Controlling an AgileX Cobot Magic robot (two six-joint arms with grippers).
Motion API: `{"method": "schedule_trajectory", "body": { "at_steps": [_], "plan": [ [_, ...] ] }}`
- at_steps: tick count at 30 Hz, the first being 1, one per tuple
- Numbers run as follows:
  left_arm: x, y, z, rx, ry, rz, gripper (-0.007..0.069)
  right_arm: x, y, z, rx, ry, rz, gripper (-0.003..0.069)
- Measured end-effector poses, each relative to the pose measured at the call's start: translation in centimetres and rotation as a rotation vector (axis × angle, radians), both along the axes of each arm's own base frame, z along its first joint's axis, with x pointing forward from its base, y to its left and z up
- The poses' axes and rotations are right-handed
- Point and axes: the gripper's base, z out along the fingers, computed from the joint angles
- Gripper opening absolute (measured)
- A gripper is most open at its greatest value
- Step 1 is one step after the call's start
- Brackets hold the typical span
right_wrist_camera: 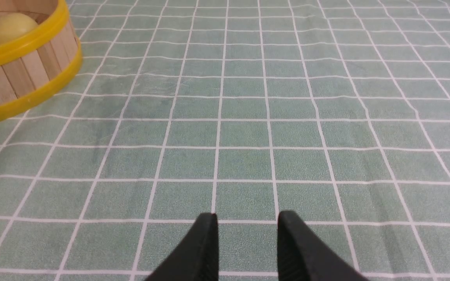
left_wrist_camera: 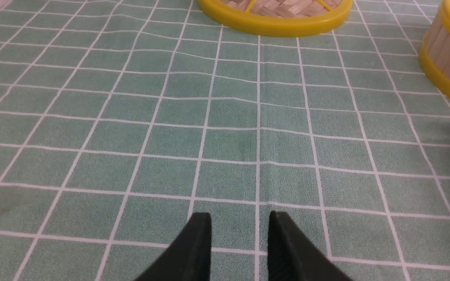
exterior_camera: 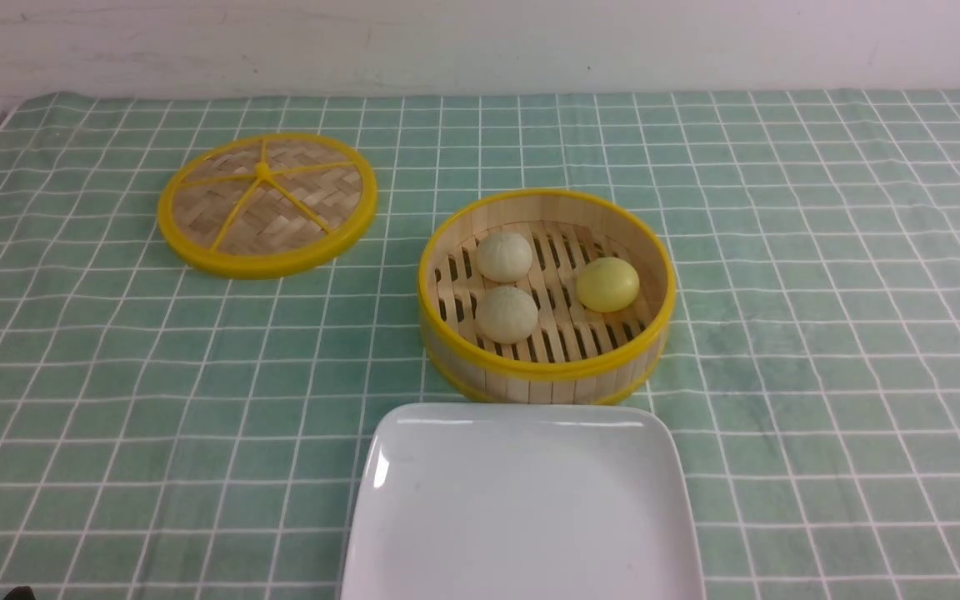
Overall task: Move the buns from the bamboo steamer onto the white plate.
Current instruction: 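Reach toward a bun in the bamboo steamer with the right gripper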
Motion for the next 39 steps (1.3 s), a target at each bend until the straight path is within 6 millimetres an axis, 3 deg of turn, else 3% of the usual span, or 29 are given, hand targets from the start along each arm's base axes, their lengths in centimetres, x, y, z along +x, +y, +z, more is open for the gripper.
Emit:
{"method": "schedule_trajectory", "body": {
  "at_steps": [28,31,33,34,36,39],
  "plan": [
    [0.0,0.0,0.0,-0.006,0.0,0.001,0.024,0.0,0.0,0.1,-0.011,-0.01,0.0,0.0239],
    [0.0,-0.3,0.1,-0.148,-0.006,0.013,0.024,0.2,0.1,0.2,0.075,-0.05,-0.005,0.0239],
    [0.1,-0.8,0.2,-0.452,-0.011,0.041,0.024,0.3,0.6,0.8,0.375,-0.104,-0.032,0.0239],
    [0.1,-0.9,0.2,-0.468,-0.008,0.041,0.024,0.3,0.6,0.9,0.415,-0.114,-0.033,0.0239],
    [0.1,-1.4,0.6,-0.829,-0.004,0.078,0.024,0.4,0.8,1.5,0.683,-0.151,-0.059,0.0239],
    [0.1,-1.7,0.9,-1.091,0.01,0.105,0.024,0.4,0.9,1.7,0.836,-0.158,-0.075,0.0239]
  ]
}}
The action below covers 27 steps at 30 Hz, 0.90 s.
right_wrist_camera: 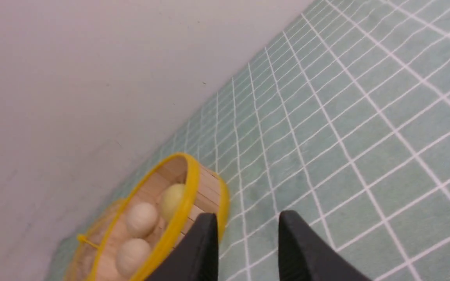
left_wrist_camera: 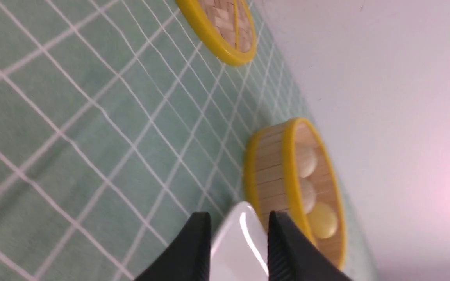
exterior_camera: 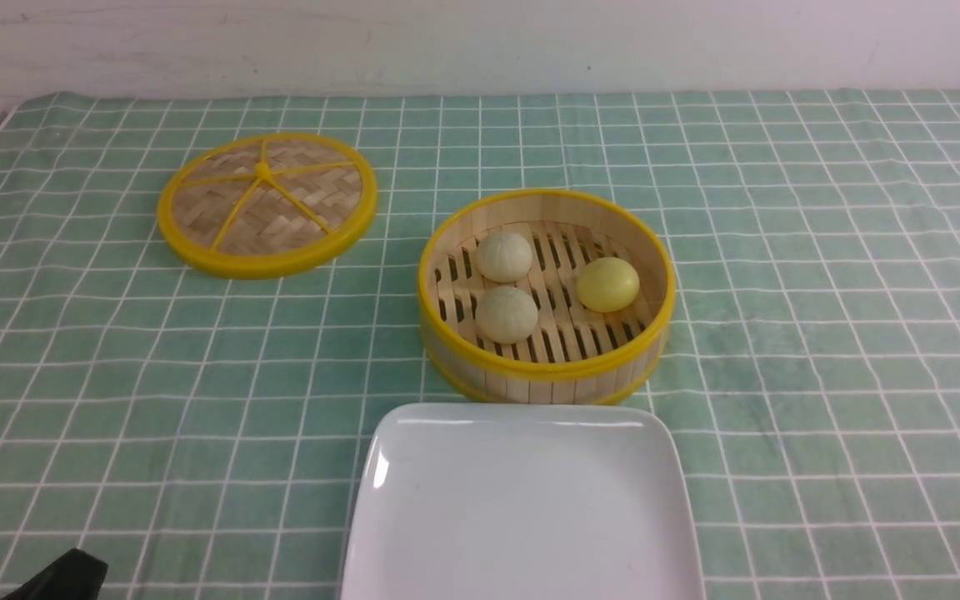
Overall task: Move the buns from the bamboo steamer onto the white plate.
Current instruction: 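Reach toward a bun in the bamboo steamer with the right gripper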
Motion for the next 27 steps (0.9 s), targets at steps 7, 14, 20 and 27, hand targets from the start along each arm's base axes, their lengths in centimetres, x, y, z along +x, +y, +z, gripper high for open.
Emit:
{"method": "schedule_trajectory", "body": {
  "at_steps": [7,14,20,27],
  "plan": [
    [0.1,0.2,0.6,-0.112,-0.054,0.04,0.024,0.0,0.0,0.2,0.076,-0.017,-0.006,0.0239],
    [-0.4,0.3,4.7,0.074,-0.215,0.02,0.024,-0.3,-0.5,4.2,0.074,-0.227,-0.05,0.0146],
    [0.1,-0.4,9.6,0.325,-0.16,-0.094,0.0149,0.8,-0.2,10.7,-0.303,-0.204,-0.025,-0.0008],
    [4.7,-1.8,8.3,0.513,0.442,-0.443,0.0001,7.2,1.0,9.2,-0.58,0.577,0.313,-0.0005]
  ]
}}
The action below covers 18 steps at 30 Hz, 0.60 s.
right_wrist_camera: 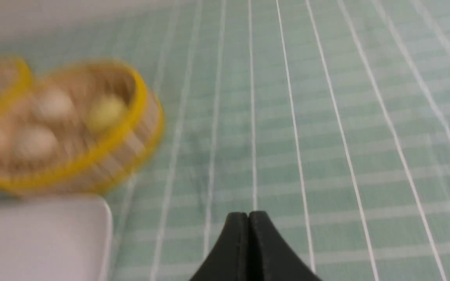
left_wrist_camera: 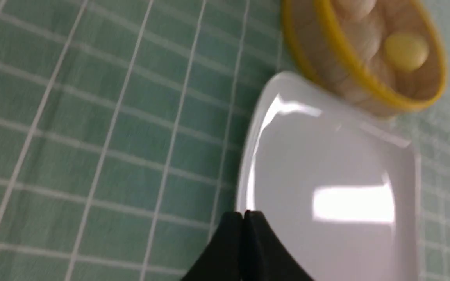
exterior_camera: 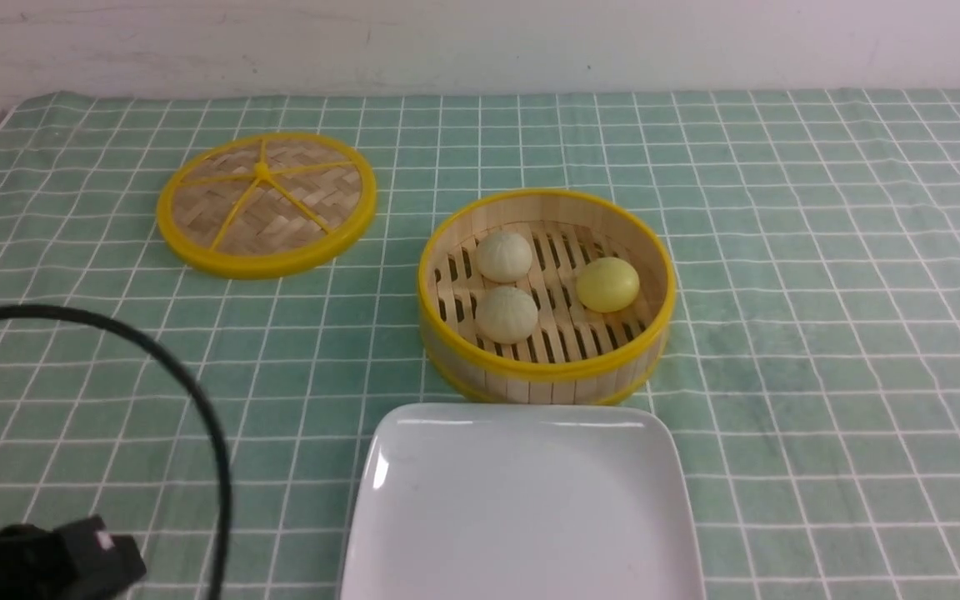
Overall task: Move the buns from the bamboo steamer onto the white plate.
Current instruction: 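Reach toward a bun in the bamboo steamer with the right gripper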
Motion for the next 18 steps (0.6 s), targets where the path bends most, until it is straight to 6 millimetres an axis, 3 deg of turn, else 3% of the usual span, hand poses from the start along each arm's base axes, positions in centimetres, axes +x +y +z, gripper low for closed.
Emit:
{"method": "schedule_trajectory", "body": {
  "at_steps": [3,4,7,12,18],
  "plan": [
    [1.9,-0.2,-1.1,0.062,0.139,-0.084,0.0001,3.0,1.0,-1.3,-0.012,0.236,0.121,-0.0002],
    [2.0,-0.2,-1.2,0.065,0.147,-0.089,0.0001,3.1,1.1,-1.1,-0.013,0.234,0.124,-0.0002],
    [3.3,-0.4,-2.3,0.098,0.216,-0.149,0.0001,6.4,3.8,-1.9,0.054,0.31,0.32,0.0],
    [4.0,-0.5,-3.0,0.098,0.265,-0.169,0.0001,11.5,9.1,-1.6,0.064,0.299,0.537,0.0013],
    [4.0,-0.5,-3.0,0.1,0.264,-0.17,0.0001,18.3,13.6,-2.1,-0.046,0.26,0.596,0.01]
  ]
}}
